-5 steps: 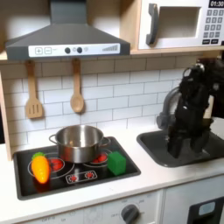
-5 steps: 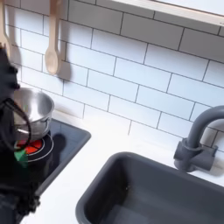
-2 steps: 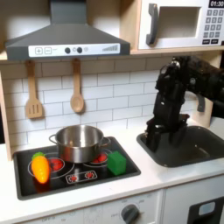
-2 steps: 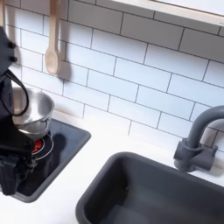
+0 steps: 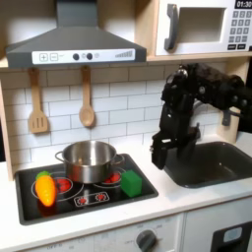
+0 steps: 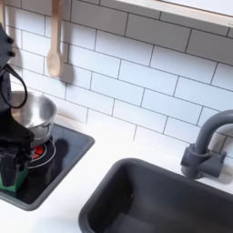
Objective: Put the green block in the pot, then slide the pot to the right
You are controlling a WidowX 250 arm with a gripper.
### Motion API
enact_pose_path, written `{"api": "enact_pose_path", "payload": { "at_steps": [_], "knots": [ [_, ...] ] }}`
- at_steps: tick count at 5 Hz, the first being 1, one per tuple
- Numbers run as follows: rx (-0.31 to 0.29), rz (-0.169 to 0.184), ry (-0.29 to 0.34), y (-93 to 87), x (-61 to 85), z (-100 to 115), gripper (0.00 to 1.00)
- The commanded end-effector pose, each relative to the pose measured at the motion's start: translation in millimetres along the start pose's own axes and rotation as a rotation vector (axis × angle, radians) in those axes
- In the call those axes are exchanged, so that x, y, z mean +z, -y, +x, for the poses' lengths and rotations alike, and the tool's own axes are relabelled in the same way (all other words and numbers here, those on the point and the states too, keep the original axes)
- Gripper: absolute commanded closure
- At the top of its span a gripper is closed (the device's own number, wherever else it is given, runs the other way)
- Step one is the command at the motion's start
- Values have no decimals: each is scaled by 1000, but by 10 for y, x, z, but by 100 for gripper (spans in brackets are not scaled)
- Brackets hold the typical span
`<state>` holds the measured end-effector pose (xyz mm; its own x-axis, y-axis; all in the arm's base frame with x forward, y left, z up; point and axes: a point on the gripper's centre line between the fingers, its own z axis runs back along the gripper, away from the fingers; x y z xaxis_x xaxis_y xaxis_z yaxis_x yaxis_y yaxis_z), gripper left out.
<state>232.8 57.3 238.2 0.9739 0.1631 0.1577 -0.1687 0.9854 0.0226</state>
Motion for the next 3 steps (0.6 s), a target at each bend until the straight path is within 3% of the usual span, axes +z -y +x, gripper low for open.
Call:
{"api": "enact_pose_path", "payload": {
  "at_steps": [1, 3],
  "knots": [
    [31, 6, 2, -86, -62, 189, 0],
    [54, -6, 0, -115, -162, 307, 0]
  ]
}}
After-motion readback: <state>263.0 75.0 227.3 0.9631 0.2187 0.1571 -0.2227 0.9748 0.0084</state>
